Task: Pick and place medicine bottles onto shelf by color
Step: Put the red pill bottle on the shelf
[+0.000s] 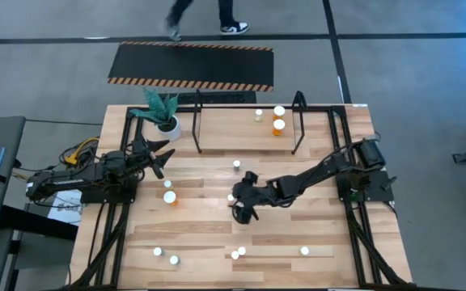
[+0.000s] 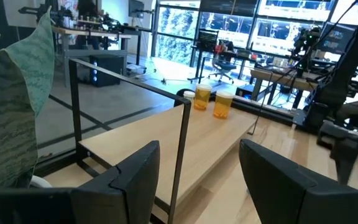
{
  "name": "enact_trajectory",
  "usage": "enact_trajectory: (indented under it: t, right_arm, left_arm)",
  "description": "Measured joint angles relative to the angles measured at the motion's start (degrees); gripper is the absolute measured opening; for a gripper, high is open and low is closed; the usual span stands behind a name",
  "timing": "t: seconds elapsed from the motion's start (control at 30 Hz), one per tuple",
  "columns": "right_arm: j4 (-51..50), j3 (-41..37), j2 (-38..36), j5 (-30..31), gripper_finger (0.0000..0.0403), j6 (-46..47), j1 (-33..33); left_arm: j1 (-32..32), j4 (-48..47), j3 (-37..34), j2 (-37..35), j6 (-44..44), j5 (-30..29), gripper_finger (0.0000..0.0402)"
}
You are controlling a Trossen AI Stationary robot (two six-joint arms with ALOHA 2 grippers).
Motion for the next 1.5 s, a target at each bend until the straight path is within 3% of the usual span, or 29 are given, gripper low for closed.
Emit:
enact_trajectory:
  t: [0.47,0.9,1.17,1.5]
  right_arm:
    - [4.19,-0.12,3.83,-9.05,0.0328,1.99,-3.65]
    - [3.86,-0.04,3.76,-8.63,0.0283,1.66,-3.53]
    - [3.88,-0.04,3.76,-8.36,0.0239,1.66,-2.89]
    - [4.41,-0.04,3.74,-8.09,0.0136,2.12,-2.28]
  left_arm:
    - [0.00,0.02,-0.01,0.64,-0.01,0.06,0.0208]
    - [0.00,0.02,-0.01,0.68,0.01,0.02,0.0208]
    - [0.00,0.02,-0.01,0.68,0.01,0.02,0.0208]
    - [0.00,0.02,-0.01,0.68,0.00,0.02,0.0208]
